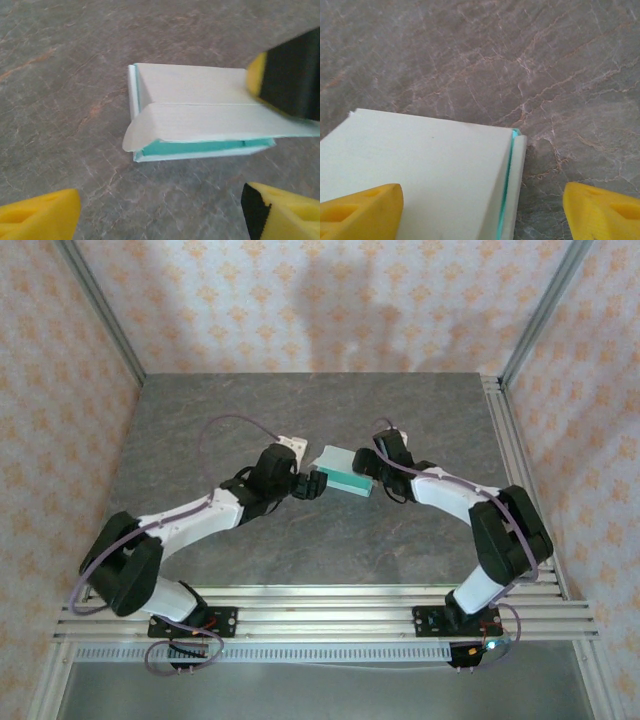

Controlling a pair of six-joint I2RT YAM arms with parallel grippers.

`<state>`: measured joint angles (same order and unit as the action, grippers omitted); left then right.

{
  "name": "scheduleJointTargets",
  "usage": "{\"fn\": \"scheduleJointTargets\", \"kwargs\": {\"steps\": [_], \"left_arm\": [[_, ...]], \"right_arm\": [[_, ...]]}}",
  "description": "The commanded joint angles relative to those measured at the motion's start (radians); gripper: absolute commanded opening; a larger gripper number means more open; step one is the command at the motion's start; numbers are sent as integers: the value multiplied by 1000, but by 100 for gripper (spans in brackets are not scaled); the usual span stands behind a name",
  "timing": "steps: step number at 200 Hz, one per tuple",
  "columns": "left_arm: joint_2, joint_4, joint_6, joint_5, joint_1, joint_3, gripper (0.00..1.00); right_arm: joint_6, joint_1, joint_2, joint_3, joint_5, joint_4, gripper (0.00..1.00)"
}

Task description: Fold the paper box

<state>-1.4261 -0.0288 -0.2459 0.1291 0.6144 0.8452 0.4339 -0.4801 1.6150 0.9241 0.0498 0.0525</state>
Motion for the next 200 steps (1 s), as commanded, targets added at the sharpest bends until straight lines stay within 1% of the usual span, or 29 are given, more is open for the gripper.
{"fn": "scheduleJointTargets", "kwargs": {"steps": [1, 22, 45, 63, 81, 93, 105, 119, 121, 147, 164, 180, 200], "left_arm": [[47, -43, 6, 98, -25, -15, 94], [5, 24, -98, 106, -90, 64, 95], [-116, 167, -205, 115, -161, 196, 92], [-232, 222, -243, 170, -198, 284, 83], [-335, 243, -250, 220, -206, 359, 73], [-398, 249, -248, 254, -205, 402, 70], [-447, 229, -248, 298, -205, 428, 66], [-477, 221, -251, 333, -205, 452, 62], [-502, 220, -252, 336, -206, 455, 61], [-547, 213, -262, 350, -206, 467, 54], [-547, 193, -275, 350, -205, 451, 41], [-543, 186, -277, 349, -205, 441, 34], [-539, 185, -275, 345, -206, 436, 30]], "right_arm": [[-15, 8, 29, 5, 16, -22, 82], [-40, 9, 47, -5, 42, -49, 78], [-69, 21, 77, 0, 98, -55, 71], [-78, 42, 106, 13, 178, -63, 64], [-87, 62, 134, 29, 235, -62, 58], [-96, 72, 148, 41, 260, -56, 55], [-105, 82, 159, 52, 281, -49, 50], [-107, 97, 171, 59, 303, -49, 46], [-107, 99, 174, 61, 306, -51, 46], [-116, 125, 191, 75, 364, -58, 46], [-117, 144, 199, 81, 397, -60, 47], [-124, 151, 197, 82, 410, -60, 48], [-134, 156, 192, 82, 417, -58, 52]]}}
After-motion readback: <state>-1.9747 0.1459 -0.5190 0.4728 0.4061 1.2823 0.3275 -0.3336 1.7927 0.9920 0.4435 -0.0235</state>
